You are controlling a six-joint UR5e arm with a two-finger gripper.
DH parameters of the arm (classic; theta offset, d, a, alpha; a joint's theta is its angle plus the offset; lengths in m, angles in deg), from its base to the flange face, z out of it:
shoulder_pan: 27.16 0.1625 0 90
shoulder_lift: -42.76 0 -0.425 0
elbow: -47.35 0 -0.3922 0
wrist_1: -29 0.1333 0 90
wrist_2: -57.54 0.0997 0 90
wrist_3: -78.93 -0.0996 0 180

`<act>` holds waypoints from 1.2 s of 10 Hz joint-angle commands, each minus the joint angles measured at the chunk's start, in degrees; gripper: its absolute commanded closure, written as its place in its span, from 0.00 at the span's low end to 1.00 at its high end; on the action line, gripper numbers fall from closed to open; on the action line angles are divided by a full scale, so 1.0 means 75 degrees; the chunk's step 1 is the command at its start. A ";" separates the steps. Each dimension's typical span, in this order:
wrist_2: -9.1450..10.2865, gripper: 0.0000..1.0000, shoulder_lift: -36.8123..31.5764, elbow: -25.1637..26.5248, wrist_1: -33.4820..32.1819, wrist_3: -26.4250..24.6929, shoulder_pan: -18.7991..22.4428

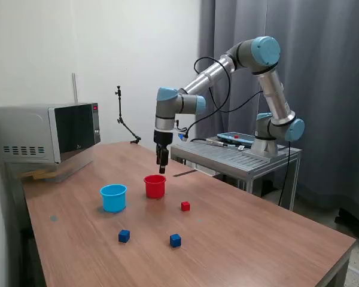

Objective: Place red objects in the red bin, and blue objects in the blue bin.

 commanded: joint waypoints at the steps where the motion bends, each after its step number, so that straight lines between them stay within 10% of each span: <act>1: 0.0019 0.00 0.0000 0.0044 0.0000 -0.0009 0.0604; 5: 0.0066 0.00 -0.0023 0.0277 0.0035 -0.0218 0.2095; 12: -0.0016 0.00 -0.0059 0.1181 -0.0560 -0.1929 0.1992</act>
